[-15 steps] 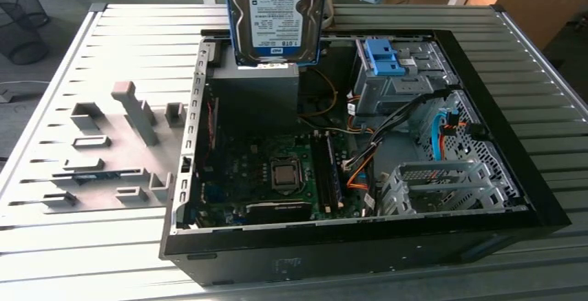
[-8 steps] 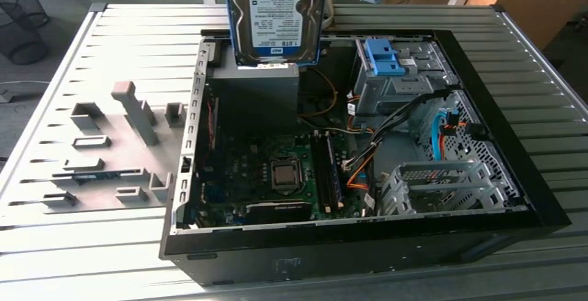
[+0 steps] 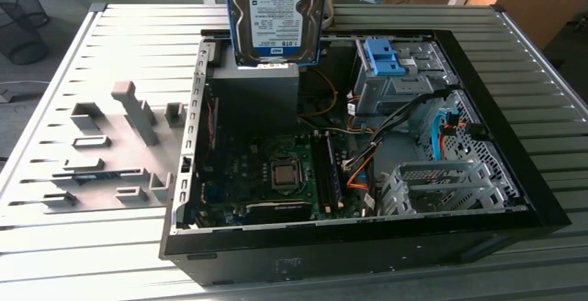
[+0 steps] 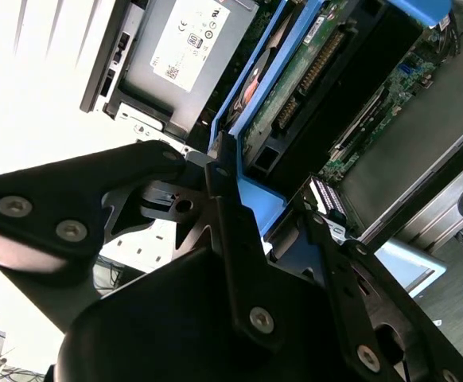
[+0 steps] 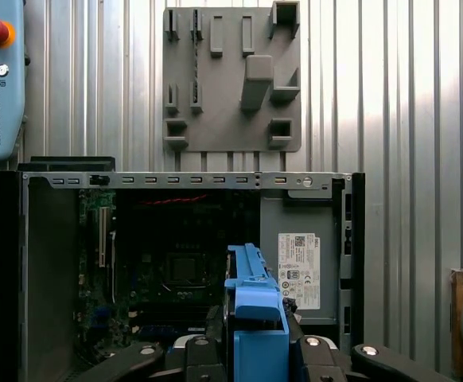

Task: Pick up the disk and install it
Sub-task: 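Pick up the disk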

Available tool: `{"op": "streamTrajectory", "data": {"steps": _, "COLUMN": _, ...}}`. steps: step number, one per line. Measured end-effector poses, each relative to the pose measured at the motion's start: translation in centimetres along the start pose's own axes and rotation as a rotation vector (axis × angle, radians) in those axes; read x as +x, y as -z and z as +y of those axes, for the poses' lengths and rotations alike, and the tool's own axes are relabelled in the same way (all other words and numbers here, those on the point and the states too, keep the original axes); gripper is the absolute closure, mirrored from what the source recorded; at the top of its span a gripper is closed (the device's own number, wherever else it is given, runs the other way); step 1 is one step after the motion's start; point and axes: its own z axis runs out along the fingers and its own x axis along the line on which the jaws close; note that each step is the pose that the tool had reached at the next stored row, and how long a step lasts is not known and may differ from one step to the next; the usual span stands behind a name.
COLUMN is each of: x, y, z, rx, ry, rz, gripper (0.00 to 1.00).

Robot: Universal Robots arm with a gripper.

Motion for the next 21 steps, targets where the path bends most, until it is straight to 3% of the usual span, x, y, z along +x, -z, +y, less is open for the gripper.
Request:
{"op": "streamTrajectory", "data": {"steps": 11, "x": 0.03, "y": 0.0, "z": -0.11, "rx": 0.0, "ry": 0.0, "rz": 0.0001, "gripper": 0.64}}
{"op": "streamTrajectory", "data": {"steps": 18, "x": 0.0, "y": 0.01, "z": -0.91, "rx": 0.0, "ry": 0.0, "rz": 0.0001, "gripper": 0.64}}
{"op": "streamTrajectory", "data": {"steps": 21, "x": -0.01, "y": 0.02, "z": -1.54, "rx": 0.0, "ry": 0.0, "rz": 0.0, "gripper": 0.64}}
